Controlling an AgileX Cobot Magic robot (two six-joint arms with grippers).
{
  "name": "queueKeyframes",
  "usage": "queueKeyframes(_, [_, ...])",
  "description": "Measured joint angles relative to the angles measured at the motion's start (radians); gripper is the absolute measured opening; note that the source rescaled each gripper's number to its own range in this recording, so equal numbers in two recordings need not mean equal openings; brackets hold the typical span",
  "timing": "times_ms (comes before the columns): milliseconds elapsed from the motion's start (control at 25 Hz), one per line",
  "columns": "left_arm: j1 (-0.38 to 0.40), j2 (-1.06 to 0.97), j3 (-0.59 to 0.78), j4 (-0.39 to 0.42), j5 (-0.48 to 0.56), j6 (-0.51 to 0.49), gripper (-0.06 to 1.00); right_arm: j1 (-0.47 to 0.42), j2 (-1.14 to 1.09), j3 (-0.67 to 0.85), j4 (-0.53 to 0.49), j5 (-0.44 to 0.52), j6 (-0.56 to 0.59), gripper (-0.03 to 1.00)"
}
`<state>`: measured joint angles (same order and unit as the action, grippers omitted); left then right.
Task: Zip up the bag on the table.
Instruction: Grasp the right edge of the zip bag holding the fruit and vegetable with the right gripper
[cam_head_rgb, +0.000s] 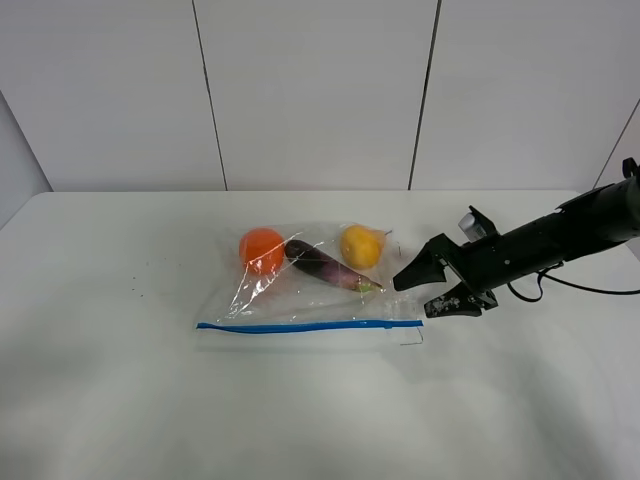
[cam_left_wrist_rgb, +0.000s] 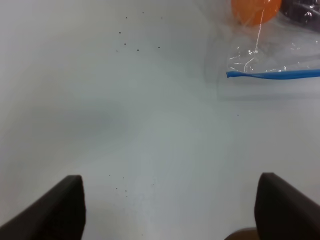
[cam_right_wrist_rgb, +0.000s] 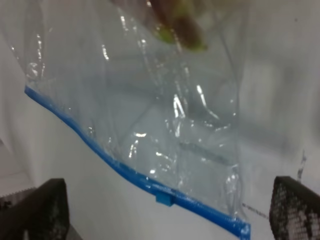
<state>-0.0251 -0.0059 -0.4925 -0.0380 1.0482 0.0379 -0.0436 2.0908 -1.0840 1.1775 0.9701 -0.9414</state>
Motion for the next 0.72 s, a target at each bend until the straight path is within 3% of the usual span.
queueKeyframes(400, [0.000, 0.000, 0.000, 0.000, 0.000, 0.000, 1.00, 0.004, 0.055, -0.001, 0.072, -0.003, -0.120, 0.99])
queueKeyframes(720, [0.000, 0.000, 0.000, 0.000, 0.000, 0.000, 1.00, 0.004, 0.104, -0.001, 0.098, -0.002, -0.142, 0.82])
